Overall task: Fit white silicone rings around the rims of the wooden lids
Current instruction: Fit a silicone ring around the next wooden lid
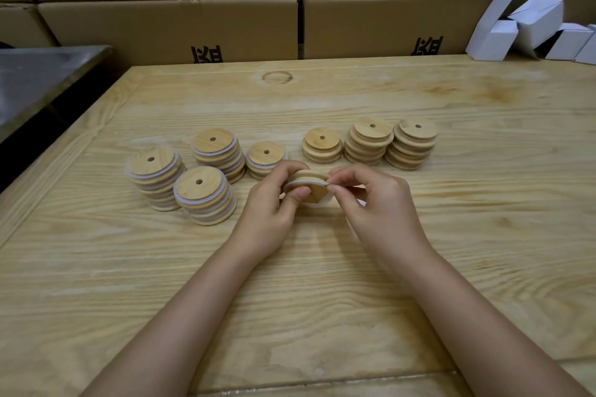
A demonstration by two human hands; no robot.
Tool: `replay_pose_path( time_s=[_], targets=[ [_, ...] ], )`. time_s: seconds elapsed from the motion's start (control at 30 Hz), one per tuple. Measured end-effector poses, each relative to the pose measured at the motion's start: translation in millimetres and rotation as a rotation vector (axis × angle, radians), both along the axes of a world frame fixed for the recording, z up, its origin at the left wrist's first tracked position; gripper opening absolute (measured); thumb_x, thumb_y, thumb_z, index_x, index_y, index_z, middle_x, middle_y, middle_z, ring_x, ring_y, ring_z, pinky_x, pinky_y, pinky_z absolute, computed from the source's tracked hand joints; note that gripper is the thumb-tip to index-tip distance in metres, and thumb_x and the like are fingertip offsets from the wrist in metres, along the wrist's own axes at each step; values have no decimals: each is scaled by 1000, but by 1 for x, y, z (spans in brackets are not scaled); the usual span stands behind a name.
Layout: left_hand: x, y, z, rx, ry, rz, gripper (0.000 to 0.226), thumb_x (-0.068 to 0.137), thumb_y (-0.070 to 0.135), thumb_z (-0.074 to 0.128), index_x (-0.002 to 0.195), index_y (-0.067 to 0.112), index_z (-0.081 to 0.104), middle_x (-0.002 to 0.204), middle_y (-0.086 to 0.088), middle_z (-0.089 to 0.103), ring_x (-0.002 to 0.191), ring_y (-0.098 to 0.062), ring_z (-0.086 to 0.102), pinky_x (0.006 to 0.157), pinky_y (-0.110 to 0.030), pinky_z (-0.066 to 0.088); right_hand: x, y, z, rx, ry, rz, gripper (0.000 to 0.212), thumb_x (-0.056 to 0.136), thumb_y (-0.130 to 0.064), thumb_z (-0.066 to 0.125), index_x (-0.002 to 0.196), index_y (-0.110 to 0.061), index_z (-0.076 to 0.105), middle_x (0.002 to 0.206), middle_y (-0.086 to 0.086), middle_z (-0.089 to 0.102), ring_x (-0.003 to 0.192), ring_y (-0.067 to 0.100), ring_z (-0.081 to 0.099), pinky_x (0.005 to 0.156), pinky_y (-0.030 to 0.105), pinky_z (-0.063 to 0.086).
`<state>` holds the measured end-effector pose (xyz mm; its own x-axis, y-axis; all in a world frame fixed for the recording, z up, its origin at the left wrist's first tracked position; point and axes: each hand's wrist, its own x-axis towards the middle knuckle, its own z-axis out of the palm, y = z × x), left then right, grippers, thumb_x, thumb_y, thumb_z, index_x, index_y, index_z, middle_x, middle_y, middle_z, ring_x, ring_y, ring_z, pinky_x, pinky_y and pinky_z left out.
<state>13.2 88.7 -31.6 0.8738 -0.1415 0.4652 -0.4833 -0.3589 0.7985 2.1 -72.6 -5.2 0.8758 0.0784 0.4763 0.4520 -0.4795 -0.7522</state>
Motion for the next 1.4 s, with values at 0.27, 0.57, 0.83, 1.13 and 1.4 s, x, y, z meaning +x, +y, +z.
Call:
replay_pose_path(
  time_s=[0.27, 0.57, 0.83, 1.13, 1.4],
  targets=[
    [1, 3, -4, 45, 64, -7, 15, 87, 29, 51, 99, 37, 47, 88, 12, 63, 83, -11, 61, 77, -36, 50, -1, 2, 0, 7, 62, -60, 7, 80, -15, 71, 82, -18, 66, 80, -11, 67, 78, 7, 63, 75, 21, 49],
    [-1, 1, -2, -82, 98, -44, 17, 83, 44, 50, 97, 36, 45, 91, -9, 62, 83, -30, 61, 73, -59, 50, -8, 9, -1, -32, -74, -107, 3, 80, -4, 69, 82, -3, 67, 82, 3, 69, 79, 17, 65, 75, 36, 50],
    [1, 0, -3, -245, 167, -73, 13, 84, 32, 55, 96, 30, 48, 89, 2, 55, 82, -20, 53, 78, -62, 49, -4, 8, -3, 109, 25, -69, 11, 80, -5, 69, 78, -15, 68, 77, -14, 66, 79, 3, 63, 71, 20, 53],
    [1, -1, -1, -460, 349, -136, 15, 93, 4, 45, 95, 18, 48, 84, 1, 59, 77, -9, 60, 70, -33, 55, 2, 0, 4, 130, 177, 9, 31, 78, -11, 73, 63, -36, 62, 72, -23, 68, 70, -4, 61, 66, 13, 48],
    [5, 1, -1, -498, 351, -132, 12, 88, 13, 47, 99, 18, 45, 93, -8, 61, 86, -23, 58, 77, -37, 53, 0, 3, -4, 86, 141, -36, 16, 76, -12, 74, 68, -23, 65, 76, -10, 68, 72, 5, 64, 74, 28, 54]
  ],
)
